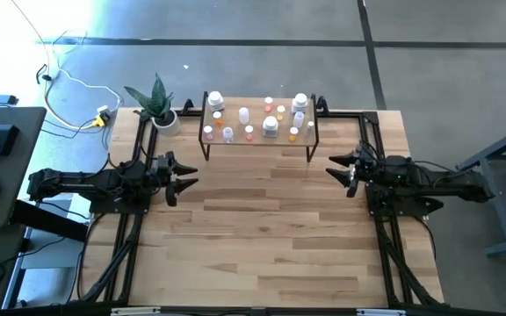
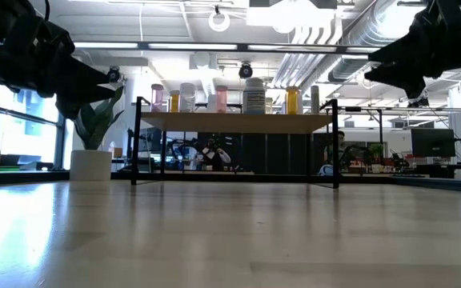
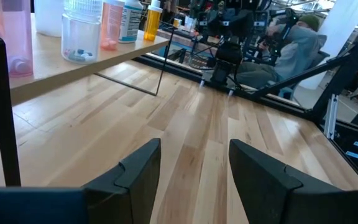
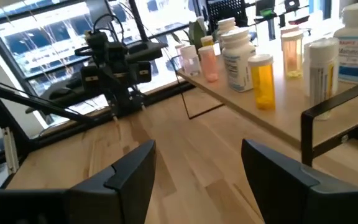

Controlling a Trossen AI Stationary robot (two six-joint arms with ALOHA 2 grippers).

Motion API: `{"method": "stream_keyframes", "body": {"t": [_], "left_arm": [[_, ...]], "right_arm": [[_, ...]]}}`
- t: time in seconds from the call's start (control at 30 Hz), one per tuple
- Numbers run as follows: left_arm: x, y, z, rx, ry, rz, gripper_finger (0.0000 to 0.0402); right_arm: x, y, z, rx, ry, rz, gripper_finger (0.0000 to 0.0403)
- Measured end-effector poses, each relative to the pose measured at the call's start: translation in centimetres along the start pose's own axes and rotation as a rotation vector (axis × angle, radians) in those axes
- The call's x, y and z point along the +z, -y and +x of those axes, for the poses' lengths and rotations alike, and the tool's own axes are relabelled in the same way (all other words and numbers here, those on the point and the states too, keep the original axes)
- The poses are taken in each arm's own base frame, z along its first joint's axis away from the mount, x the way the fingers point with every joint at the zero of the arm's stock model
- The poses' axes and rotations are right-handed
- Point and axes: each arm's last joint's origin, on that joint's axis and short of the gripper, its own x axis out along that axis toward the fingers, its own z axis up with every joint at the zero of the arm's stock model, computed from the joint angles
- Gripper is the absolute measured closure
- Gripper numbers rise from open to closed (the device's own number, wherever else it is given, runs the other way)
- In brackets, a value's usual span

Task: Pick and place medicine bottles onto shelf by color
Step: Return to Home Position

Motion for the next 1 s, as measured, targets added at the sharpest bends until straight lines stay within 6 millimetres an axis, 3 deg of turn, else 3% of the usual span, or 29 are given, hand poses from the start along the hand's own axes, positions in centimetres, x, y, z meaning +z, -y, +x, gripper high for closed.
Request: {"method": "stream_keyframes", "body": {"t": [0.3, 1.0], "left_arm": [[0.0, 0.0, 0.0, 0.000, 0.000, 0.000, 0.0222], [0.0, 0.0, 0.0, -0.002, -0.001, 0.000, 0.0222]], "right_arm": [[-3.1, 0.7, 0.3, 0.049, 0.061, 0.084, 0.0175], [-3.8, 0.8, 0.3, 0.084, 0.074, 0.171, 0.0175]]}}
